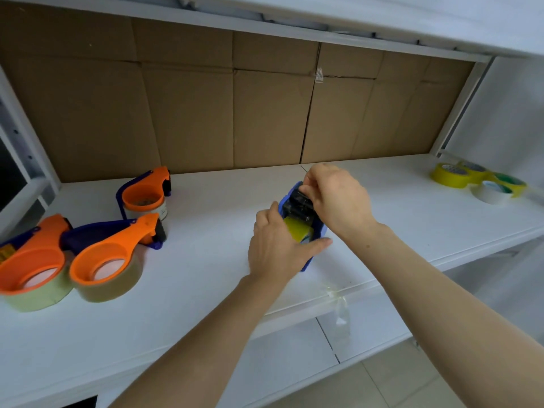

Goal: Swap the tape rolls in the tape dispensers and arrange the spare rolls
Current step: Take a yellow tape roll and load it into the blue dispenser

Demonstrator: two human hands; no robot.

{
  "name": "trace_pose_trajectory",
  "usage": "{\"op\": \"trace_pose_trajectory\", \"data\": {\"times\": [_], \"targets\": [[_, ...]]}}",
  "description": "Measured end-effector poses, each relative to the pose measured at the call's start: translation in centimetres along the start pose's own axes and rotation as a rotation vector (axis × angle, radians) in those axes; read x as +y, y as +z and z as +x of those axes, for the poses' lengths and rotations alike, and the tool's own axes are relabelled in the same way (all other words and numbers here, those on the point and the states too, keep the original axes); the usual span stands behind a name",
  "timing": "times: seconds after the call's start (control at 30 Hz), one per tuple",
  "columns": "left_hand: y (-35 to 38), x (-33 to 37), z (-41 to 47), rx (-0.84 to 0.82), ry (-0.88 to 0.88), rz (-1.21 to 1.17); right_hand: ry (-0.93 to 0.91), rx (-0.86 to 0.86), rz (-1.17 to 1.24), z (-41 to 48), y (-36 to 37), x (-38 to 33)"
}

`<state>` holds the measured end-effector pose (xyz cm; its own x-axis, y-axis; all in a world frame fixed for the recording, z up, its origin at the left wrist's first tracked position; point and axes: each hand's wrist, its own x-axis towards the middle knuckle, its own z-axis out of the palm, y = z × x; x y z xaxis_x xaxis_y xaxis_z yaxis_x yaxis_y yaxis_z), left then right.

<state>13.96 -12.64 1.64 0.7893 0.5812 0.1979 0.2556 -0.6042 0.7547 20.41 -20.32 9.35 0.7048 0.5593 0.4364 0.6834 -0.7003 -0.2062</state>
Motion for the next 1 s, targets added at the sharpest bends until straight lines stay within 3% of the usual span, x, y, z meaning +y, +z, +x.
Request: {"op": "trace_pose_trajectory", "data": {"times": [0.27, 0.47, 0.73, 1.0], "targets": [[-0.5, 2.5, 2.0, 0.022, 0.026, 0.087, -0.11, 0.049, -0.198, -0.6, 0.1, -0.4], [-0.2, 2.5, 2.0, 0.011, 0.066, 0.115, -0.072, -0.063, -0.169, -1.4, -0.2, -0.6], [0.4, 2.7, 2.3, 0.012, 0.104, 0.194, -0.108, -0.024, -0.095, -1.7, -0.4, -1.2], [-0.2, 2.8, 2.6, -0.044, 0.102, 0.211, 0.126, -0.026, 0.174, 0.5, -1.8, 1.8]]}}
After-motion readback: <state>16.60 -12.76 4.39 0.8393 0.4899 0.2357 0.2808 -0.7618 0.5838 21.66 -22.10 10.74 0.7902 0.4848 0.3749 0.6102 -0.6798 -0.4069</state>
